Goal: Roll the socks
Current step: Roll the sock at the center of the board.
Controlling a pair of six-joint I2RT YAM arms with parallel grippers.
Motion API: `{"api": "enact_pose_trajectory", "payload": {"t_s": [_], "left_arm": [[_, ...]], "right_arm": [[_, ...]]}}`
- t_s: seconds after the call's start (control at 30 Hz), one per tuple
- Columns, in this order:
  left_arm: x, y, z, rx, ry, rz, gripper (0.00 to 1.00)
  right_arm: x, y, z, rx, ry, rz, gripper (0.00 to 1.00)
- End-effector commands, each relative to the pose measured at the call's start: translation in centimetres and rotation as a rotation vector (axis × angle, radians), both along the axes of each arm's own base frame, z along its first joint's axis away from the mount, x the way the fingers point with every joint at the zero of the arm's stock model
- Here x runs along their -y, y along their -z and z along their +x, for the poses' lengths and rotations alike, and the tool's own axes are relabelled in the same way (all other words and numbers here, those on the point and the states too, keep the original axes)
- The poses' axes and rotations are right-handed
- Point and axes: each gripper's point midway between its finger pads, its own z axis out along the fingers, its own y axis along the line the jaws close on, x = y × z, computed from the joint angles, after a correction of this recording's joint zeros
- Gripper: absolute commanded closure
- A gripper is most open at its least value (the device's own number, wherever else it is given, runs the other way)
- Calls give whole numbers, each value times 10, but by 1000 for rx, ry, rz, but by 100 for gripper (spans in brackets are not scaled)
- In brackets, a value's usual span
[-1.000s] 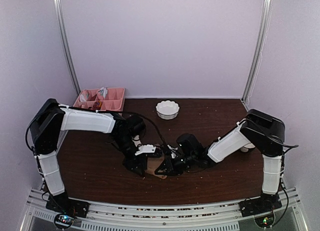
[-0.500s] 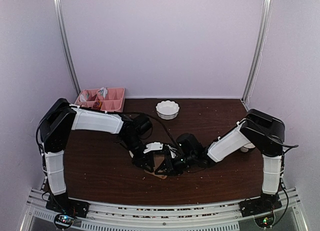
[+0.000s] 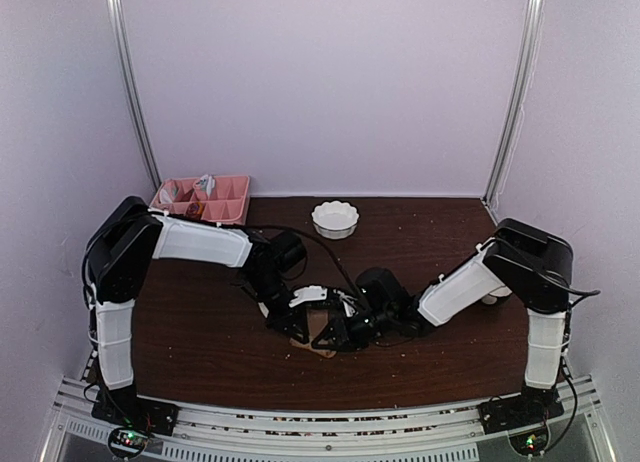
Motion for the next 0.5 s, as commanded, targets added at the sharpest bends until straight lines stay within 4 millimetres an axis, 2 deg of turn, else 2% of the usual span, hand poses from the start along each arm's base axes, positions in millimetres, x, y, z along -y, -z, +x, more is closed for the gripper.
{"api": "enact_pose_trajectory", "payload": {"t_s": [0.0, 0.13, 0.23, 0.4, 0.47], "left_arm": [[-7, 18, 11, -45, -58, 56, 100], [-11, 27, 9, -91, -78, 79, 100], [-13, 32, 8, -138, -91, 97, 100], [-16, 34, 9, -201, -111, 95, 100], [-17, 34, 8, -230, -115, 92, 100]], "right_arm": [[60, 72, -16, -67, 79, -302, 94], [56, 53, -9, 18, 96, -218, 81], [57, 34, -2, 136, 104, -176, 78], [70, 4, 9, 349, 112, -160, 71], [78, -2, 13, 430, 109, -186, 67]]}}
